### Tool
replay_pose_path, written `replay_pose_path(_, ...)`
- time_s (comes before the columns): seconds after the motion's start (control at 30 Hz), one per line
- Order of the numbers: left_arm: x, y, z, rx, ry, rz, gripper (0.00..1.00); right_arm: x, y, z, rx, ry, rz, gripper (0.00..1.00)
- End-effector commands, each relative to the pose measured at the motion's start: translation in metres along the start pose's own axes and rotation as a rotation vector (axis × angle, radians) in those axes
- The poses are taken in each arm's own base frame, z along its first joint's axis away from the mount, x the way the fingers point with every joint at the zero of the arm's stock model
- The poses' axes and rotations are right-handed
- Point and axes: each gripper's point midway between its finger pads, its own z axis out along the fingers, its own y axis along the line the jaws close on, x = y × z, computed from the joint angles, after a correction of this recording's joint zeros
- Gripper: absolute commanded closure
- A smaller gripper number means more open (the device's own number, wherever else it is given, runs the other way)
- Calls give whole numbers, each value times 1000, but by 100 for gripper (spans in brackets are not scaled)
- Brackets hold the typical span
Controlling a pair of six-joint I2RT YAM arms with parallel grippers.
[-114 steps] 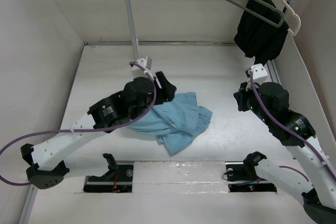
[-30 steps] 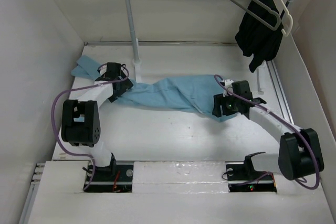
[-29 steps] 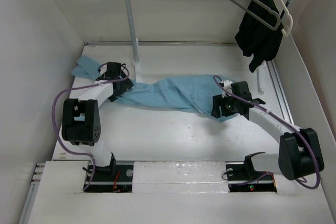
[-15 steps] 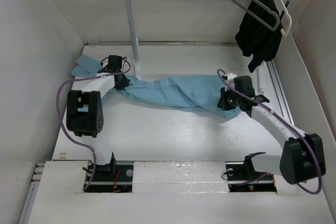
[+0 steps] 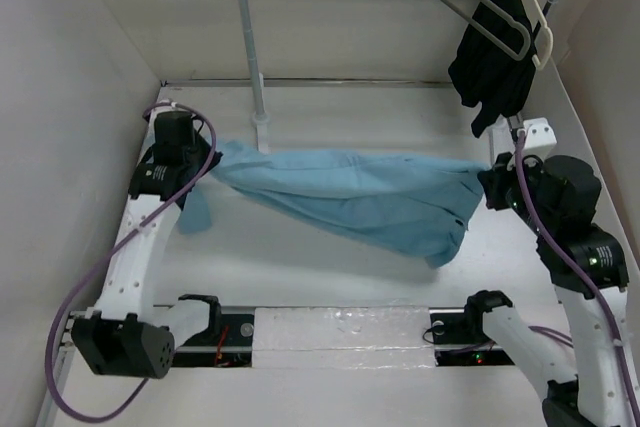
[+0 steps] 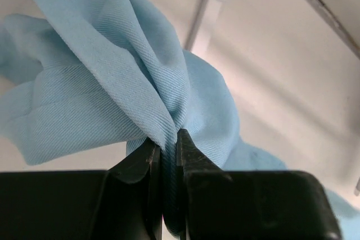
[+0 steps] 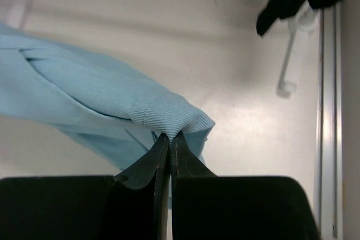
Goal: Place the trousers on the hanger
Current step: Flatten out the trousers at the center of the board.
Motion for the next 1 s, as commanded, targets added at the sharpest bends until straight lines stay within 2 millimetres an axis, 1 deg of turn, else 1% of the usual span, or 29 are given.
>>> replay_pose_path(0.0,-3,38,-24,-118,-31,-6,100,12,-25,-19,146,86,1,100)
replay_pose_path(0.03,-10,37,-32,-111,-63,-7,100,-7,-23,-27,135,34,-14,100)
replay_pose_path(0.07,-28,28,-45,-81,-116,-13,100,-21,-22,-29,130,-1,-45,100)
replay_pose_path(0.1,-35,25,-51,-78,-131,-16,100,-32,-25,-26,151,-10,-63,100)
replay_pose_path(0.13,-44,18,-56,-61,-145,-16,100,-57,-20,-34,131,-74,-82,100)
replay_pose_path(0.17,-59,6,-63,-37,-162,-16,100,-73,-19,-34,124,-112,-123,100)
replay_pose_path(0.2,-61,0,-64,-22,-152,-6,100,-82,-17,-31,125,-121,-140,100)
replay_pose_path(0.23,-59,-7,-61,10,-127,8,99,-86,-13,-16,117,-96,-156,100)
replay_pose_path(0.27,-50,-5,-43,-11,-78,31,100,-98,-6,-2,89,-108,-170,100)
replay_pose_path(0.3,-52,-6,-43,-6,-85,39,100,-99,-4,-2,77,-113,-172,100)
replay_pose_path(0.33,-50,-2,-36,-28,-75,45,100,-100,1,8,60,-105,-173,100)
replay_pose_path(0.37,-47,3,-31,-64,-62,34,100,-106,3,9,52,-121,-146,100)
replay_pose_path(0.43,-46,6,-36,-64,-73,29,100,-107,11,5,10,-134,-136,100)
replay_pose_path(0.47,-47,8,-46,-47,-105,25,100,-108,11,-9,1,-169,-126,100)
replay_pose_path(0.5,-49,11,-52,-52,-126,26,100,-98,11,-12,-7,-154,-124,100)
replay_pose_path(0.53,-53,17,-59,-80,-151,26,100,-87,10,-20,-12,-133,-126,100)
replay_pose_path(0.57,-49,26,-67,-112,-142,34,100,-84,8,-39,-14,-157,-120,100)
replay_pose_path(0.6,-45,26,-72,-118,-137,43,100,-83,5,-52,-6,-169,-113,100)
replay_pose_path(0.63,-46,31,-76,-146,-151,51,100,-75,2,-64,3,-153,-111,100)
replay_pose_path(0.67,-45,32,-81,-148,-160,54,100,-75,-2,-75,19,-168,-102,100)
replay_pose_path(0.7,-44,35,-83,-162,-157,59,100,-78,-8,-90,40,-199,-95,100)
replay_pose_path(0.73,-46,38,-84,-176,-163,63,100,-79,-16,-100,80,-202,-91,100)
replay_pose_path(0.77,-46,37,-82,-183,-158,75,100,-80,-19,-101,97,-191,-95,100)
replay_pose_path(0.83,-45,35,-75,-182,-143,102,100,-76,-24,-82,138,-127,-113,100)
replay_pose_path(0.87,-40,34,-61,-192,-104,126,100,-71,-24,-70,143,-99,-131,100)
replay_pose_path(0.9,-35,35,-52,-205,-75,136,97,-66,-23,-58,143,-77,-143,100)
replay_pose_path(0.93,-25,30,-40,-182,-27,141,88,-59,-26,-44,163,-51,-152,100)
replay_pose_path(0.97,-3,27,-7,-158,54,162,48,-36,-32,-8,217,-3,-163,100)
